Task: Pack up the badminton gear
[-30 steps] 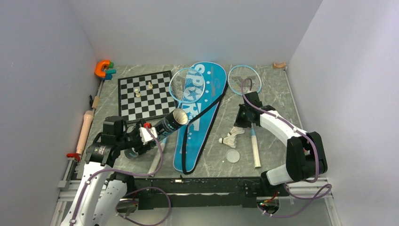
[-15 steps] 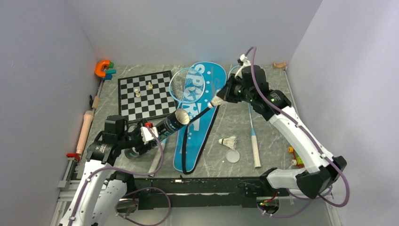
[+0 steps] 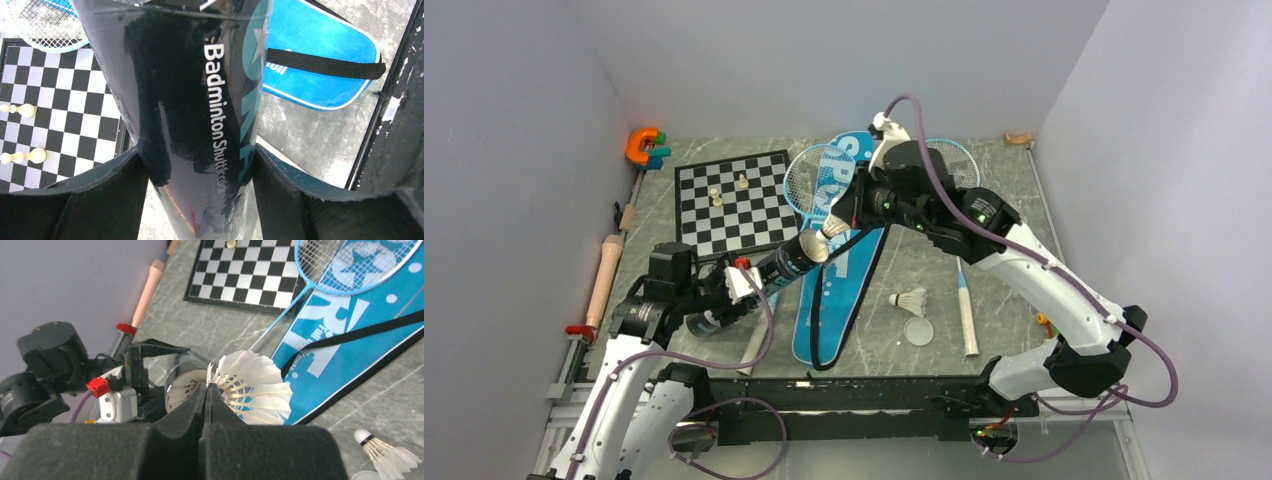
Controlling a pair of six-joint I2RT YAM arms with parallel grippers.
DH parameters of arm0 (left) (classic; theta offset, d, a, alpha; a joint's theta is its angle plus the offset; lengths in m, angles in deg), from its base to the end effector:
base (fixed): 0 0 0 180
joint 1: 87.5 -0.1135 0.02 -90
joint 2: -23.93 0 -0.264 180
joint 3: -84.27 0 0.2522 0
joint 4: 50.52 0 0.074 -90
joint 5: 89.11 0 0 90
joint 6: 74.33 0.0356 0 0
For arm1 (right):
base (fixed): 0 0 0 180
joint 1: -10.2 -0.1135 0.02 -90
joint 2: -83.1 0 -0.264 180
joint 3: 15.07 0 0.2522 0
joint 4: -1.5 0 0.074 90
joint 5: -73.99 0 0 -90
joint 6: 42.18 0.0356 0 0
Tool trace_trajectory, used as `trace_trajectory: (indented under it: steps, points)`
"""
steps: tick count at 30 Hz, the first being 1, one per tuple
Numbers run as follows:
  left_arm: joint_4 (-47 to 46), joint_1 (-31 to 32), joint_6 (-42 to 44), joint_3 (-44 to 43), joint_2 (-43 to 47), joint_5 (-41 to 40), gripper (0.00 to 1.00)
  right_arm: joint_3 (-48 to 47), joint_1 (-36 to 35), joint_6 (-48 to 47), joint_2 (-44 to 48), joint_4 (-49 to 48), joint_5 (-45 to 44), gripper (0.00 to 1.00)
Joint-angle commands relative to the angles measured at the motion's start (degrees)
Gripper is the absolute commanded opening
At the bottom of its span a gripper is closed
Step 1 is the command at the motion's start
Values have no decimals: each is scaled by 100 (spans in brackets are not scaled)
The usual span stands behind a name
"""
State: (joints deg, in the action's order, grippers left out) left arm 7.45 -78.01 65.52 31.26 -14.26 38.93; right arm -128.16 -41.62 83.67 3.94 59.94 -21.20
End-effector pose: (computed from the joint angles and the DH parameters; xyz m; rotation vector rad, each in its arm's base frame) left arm 0.1254 -0.0432 0.2714 1.3365 1.7006 -0.3724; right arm 0.1751 0.2175 0.4682 -0.2322 2.0978 0.8707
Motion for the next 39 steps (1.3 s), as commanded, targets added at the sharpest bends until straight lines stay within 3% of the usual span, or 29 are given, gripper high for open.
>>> trace_trajectory:
  steps: [1,15,18,23,27,33,39]
  points:
    - [-321,39,9,-44,-6,84,43,-298,-301,69,-194,215,-375,0]
    - [-369,52,-18,-44,71,56,42,563,-836,537,-156,-963,-397,0]
    - [-398,52,-32,-31,77,63,41,774,-848,659,-70,-1154,-236,10]
    - [-397,52,-52,-31,112,93,41,918,-823,654,348,-1247,-330,52]
    - [-368,52,-54,-55,130,97,41,948,-685,616,725,-1189,-372,65]
    - [-347,52,-76,-65,129,123,41,1136,-512,598,935,-1014,-480,65]
    - [-339,52,-117,-129,125,142,41,1206,-431,524,448,-570,-552,61]
